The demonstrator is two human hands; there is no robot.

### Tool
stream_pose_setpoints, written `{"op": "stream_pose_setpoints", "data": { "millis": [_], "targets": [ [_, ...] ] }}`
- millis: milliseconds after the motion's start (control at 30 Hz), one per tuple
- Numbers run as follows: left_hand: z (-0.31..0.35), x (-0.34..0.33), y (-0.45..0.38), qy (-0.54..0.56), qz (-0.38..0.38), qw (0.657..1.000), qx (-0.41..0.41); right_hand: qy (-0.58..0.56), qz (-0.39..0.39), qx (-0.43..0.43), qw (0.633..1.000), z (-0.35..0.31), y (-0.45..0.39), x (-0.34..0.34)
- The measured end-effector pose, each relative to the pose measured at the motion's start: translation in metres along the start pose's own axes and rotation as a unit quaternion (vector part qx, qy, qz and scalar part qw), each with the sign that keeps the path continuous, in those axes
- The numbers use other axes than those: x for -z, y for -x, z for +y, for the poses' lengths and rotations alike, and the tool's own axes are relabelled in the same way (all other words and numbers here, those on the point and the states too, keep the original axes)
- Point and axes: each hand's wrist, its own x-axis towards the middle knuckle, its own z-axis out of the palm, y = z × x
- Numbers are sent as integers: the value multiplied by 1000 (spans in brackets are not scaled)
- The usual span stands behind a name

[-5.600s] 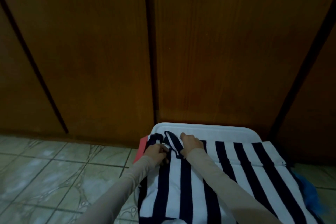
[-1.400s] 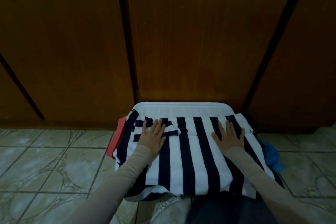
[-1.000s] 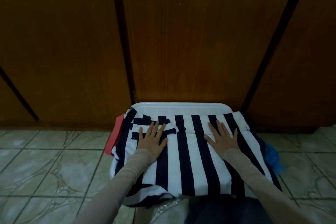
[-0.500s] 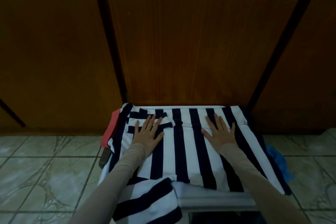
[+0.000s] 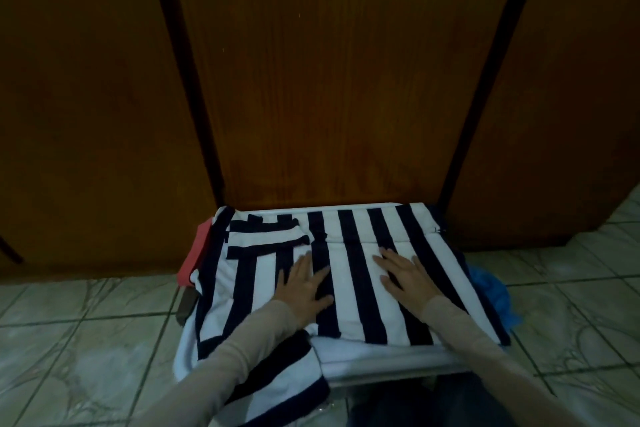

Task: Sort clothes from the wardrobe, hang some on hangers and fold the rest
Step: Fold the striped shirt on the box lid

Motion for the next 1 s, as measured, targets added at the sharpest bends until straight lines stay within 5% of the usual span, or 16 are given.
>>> {"op": "stream_pose_setpoints", "data": {
  "millis": [367,700,1000],
  "targets": [
    [4,-6,42,57,2,990,-128,-92,-91,41,991,15,78,29],
    [-5,6,47,159,90,980,-81,-107,-84,48,990,31,98,44],
    [-7,19,9,201,161,966,38,-148,147,-64,976,66,75,66]
  ]
}}
